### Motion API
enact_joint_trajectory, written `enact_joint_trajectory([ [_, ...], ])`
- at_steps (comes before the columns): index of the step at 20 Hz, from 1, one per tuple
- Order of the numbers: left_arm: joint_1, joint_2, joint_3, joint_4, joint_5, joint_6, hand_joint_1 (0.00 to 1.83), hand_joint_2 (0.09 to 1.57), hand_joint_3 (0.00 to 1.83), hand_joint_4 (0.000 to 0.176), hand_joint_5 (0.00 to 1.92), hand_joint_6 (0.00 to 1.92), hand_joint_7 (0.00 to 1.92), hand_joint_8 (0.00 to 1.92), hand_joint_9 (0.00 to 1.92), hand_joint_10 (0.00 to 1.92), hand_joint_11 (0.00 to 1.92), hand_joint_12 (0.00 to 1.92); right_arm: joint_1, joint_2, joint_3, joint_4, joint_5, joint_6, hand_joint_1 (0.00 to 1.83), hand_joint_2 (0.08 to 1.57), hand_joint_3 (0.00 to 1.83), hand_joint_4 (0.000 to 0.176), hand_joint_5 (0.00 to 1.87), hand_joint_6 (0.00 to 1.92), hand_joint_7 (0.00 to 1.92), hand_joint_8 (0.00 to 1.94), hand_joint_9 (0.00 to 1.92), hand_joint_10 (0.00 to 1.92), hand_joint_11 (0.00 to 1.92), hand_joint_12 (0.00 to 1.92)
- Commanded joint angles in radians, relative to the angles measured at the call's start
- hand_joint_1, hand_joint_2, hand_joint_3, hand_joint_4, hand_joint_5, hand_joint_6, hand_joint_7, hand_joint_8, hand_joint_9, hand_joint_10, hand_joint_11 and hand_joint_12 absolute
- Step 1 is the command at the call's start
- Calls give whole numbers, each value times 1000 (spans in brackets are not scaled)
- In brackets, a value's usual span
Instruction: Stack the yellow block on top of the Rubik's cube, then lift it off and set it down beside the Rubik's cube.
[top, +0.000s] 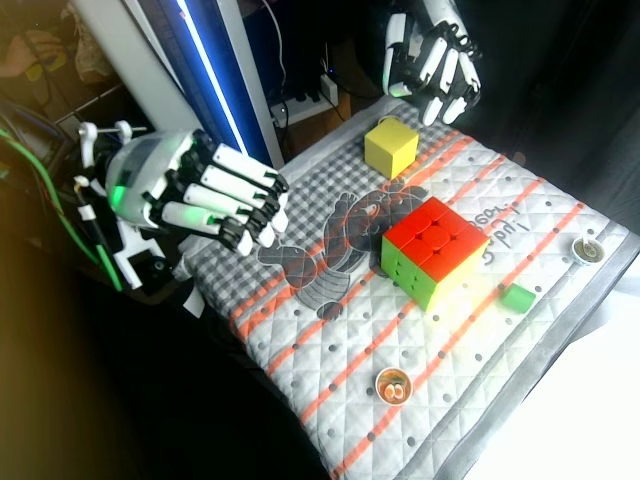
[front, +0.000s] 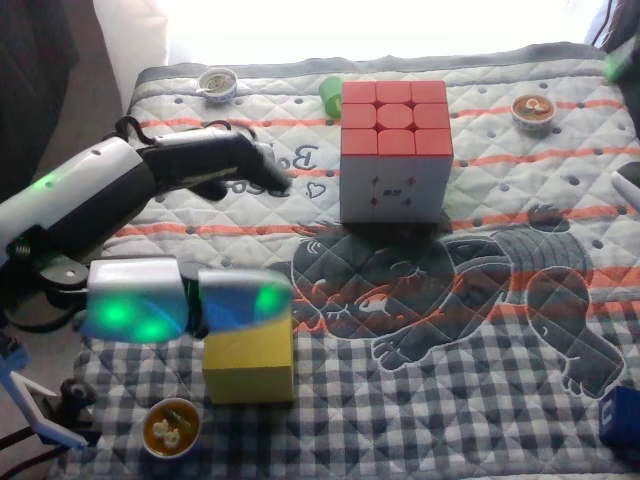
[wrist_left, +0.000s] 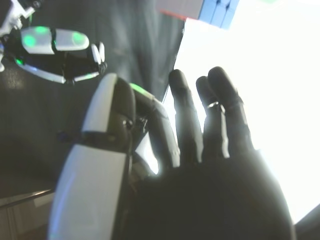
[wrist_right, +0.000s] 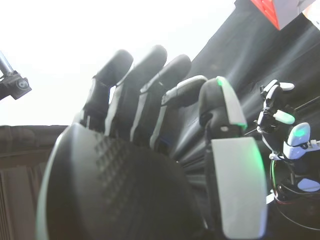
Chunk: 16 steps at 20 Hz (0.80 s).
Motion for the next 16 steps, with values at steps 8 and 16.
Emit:
enact_joint_trajectory([
  [8, -47, -19, 15, 64, 8, -8, 610, 857, 0, 86, 242, 16, 218, 6, 266, 25, 0, 1230, 9, -4, 0, -29, 107, -1, 946, 979, 16, 0, 448, 817, 521, 679, 397, 996, 243, 1525],
  [16, -58, -30, 18, 83, -198, -8, 710, 782, 0, 158, 232, 1, 83, 0, 110, 4, 0, 904, 10, -5, 1, -32, 105, -1, 975, 998, 8, 0, 567, 849, 702, 668, 550, 976, 285, 1522],
])
